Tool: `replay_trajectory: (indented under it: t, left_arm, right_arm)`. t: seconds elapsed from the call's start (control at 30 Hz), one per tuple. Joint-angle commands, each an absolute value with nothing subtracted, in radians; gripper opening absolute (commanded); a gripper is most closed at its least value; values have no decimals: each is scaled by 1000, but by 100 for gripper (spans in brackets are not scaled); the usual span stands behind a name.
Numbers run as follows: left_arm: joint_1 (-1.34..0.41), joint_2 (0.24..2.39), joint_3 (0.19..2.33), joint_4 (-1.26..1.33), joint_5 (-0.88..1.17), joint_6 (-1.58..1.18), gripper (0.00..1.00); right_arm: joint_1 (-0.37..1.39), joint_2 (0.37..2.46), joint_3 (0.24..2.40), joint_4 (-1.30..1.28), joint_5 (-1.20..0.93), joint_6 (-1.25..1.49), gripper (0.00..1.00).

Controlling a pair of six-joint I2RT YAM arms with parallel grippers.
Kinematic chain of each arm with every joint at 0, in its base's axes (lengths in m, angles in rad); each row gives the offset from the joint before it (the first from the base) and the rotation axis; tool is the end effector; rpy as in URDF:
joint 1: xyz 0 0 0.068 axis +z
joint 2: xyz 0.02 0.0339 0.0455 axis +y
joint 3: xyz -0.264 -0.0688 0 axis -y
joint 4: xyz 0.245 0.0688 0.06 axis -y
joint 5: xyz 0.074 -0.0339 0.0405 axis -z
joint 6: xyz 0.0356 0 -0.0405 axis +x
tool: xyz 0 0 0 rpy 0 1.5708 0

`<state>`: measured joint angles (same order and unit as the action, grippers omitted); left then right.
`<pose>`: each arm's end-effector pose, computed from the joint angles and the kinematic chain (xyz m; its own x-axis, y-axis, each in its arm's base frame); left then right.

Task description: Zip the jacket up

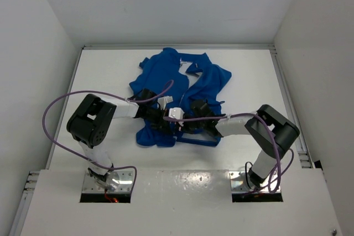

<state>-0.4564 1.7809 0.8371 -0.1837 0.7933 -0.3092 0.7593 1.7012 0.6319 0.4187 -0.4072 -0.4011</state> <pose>0.2669 -0.1593 0.1191 -0.9500 0.2286 -0.2127 0.3091 0.5927 -0.7438 0.2149 0.2234 0.1247 -0.0684 -0.5592 -0.8262 -0.9639 0.2506 -0.0898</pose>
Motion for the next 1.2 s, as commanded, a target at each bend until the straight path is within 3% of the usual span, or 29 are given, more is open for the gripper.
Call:
replay_trajectory:
  t: [0.0, 0.7, 1.17]
  left_arm:
    - [-480, 1752, 793, -252, 808, -313, 0]
    - [-509, 1600, 686, -190, 798, -324, 0]
    - [-563, 1390, 618, -181, 747, -215, 0]
  right_arm:
    - [703, 1720, 684, 508, -206, -402, 0]
    - [588, 1643, 707, 477, -123, -293, 0]
    - [401, 1620, 899, 290, -173, -253, 0]
